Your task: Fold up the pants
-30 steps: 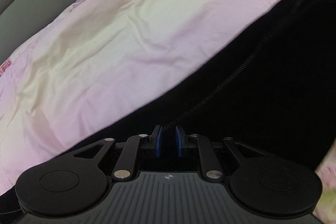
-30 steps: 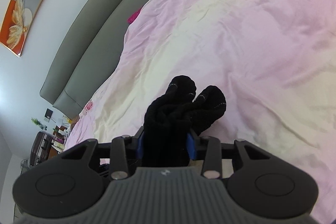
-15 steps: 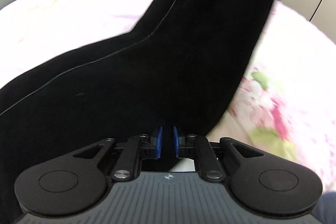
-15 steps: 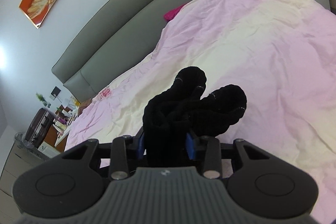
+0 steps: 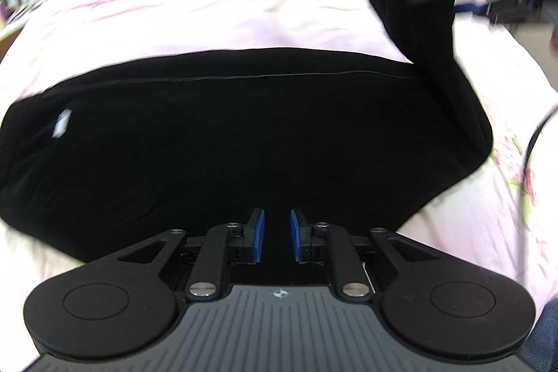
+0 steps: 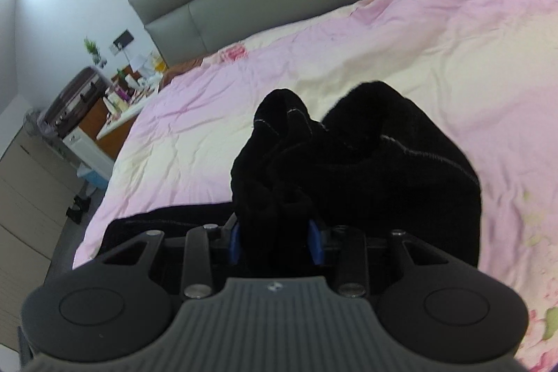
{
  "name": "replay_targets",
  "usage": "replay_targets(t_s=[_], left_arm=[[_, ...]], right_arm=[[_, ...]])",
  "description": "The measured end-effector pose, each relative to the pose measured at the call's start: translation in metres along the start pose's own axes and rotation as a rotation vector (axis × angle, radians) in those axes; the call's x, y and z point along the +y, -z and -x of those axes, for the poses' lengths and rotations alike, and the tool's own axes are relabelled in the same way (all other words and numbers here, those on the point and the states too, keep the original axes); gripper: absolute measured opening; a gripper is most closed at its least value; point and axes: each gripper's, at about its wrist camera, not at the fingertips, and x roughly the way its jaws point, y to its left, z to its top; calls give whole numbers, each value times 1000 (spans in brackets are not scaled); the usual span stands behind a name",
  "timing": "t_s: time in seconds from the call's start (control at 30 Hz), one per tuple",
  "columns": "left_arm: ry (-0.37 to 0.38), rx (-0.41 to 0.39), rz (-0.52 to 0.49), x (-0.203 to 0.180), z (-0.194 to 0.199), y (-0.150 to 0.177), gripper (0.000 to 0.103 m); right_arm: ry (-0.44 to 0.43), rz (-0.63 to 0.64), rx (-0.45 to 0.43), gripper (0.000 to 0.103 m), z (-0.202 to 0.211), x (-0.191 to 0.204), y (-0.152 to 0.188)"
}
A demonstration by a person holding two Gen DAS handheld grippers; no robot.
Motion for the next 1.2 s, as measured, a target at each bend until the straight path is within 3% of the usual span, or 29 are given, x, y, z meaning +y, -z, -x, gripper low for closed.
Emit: replay_targets(t_s=[0.23, 0.3, 0.37, 0.47, 0.63, 0.77, 0.83, 0.9, 0.97, 1.03, 1.1, 1.17, 1.2], left_arm=[[-24, -59, 78, 30, 3, 13, 19], [-6, -81, 94, 34, 6, 14, 30], [32, -85, 125, 37, 5, 11, 31], [71, -95, 147, 39, 2, 4, 34], [92, -104, 168, 40, 1, 1, 34], [73, -79, 196, 42, -2, 0, 34], [72, -73, 189, 44, -3, 1, 34], [65, -66, 193, 48, -1, 4, 34], [63, -54, 210, 52, -3, 5, 34], [71, -44, 229, 55, -6, 6, 34], [82, -39, 241, 55, -10, 6, 34], [92, -34, 245, 56, -12, 7, 34], [99, -36, 249, 59, -13, 9, 34]], right_arm=[[64, 219, 229, 34, -99, 51, 88], [88, 306, 282, 35, -115, 57, 109], [87, 372, 326, 39, -122, 61, 122], [28, 409, 379, 54, -121, 64, 121], [-67, 331, 399, 55, -95, 53, 95], [15, 346, 308, 54, -98, 49, 70], [24, 324, 292, 48, -113, 46, 61], [12, 269, 309, 48, -133, 43, 57], [8, 218, 373, 55, -157, 43, 61], [93, 248, 425, 56, -178, 46, 78], [123, 282, 443, 57, -193, 45, 96], [121, 328, 427, 52, -196, 44, 108], [102, 320, 421, 39, -195, 44, 108]])
